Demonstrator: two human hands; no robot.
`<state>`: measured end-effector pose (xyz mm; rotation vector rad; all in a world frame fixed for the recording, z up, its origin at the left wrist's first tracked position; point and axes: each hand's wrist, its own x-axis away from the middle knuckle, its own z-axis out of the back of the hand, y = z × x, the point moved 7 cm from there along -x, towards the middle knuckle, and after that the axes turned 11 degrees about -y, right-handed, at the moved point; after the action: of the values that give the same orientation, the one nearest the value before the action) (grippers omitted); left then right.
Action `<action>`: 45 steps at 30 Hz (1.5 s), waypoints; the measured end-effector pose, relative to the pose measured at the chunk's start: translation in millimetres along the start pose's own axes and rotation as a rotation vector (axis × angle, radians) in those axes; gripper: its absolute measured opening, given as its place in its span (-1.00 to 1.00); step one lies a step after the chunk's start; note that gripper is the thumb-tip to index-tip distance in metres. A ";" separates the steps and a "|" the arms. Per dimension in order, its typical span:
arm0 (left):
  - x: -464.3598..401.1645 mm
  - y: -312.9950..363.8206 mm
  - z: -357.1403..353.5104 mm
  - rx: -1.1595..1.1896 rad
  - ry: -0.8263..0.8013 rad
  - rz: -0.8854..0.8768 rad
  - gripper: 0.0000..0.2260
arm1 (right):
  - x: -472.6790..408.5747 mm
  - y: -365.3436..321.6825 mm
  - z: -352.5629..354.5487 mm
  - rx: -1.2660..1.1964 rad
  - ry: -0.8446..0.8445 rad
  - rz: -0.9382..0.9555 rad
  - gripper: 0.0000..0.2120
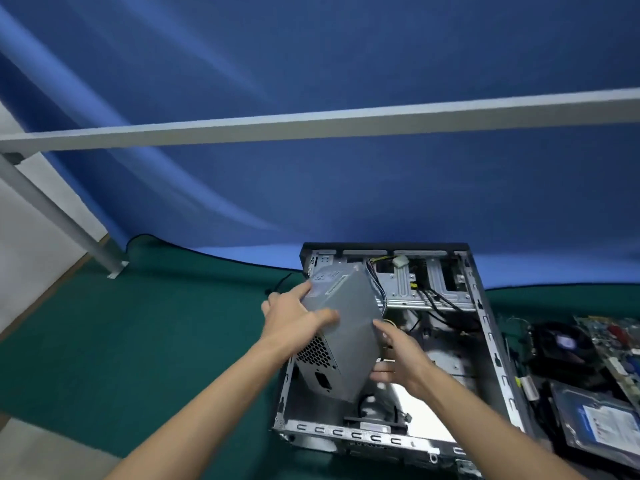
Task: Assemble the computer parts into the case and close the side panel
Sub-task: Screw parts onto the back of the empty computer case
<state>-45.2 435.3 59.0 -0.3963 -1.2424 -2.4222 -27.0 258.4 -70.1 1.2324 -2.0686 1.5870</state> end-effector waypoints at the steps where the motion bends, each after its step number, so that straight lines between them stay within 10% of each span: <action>1: 1.1 0.6 -3.5 -0.079 0.014 -0.031 -0.23 | -3.9 2.4 -2.3 -0.021 0.005 -0.022 -0.66; 18: 0.1 -22.0 -48.0 -0.739 -0.018 -0.124 -0.25 | -54.7 27.5 4.2 -0.039 0.209 -0.121 -0.74; 23: -0.9 -30.4 -68.3 -0.911 -0.041 -0.092 -0.28 | -42.9 33.8 -9.5 -0.201 0.023 -0.101 -0.32; 29: -0.9 -31.4 -67.3 -0.976 0.053 -0.099 -0.29 | -45.2 19.6 -18.6 -0.046 -0.056 0.046 -0.75; 45: 10.3 -69.2 -71.5 -0.890 0.067 0.091 -0.26 | -60.5 9.5 -29.5 0.269 -0.078 0.160 -0.76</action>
<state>-91.3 411.4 -26.4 -0.5756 -0.0432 -2.7471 -5.5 312.9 -104.5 1.2575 -2.0993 1.9733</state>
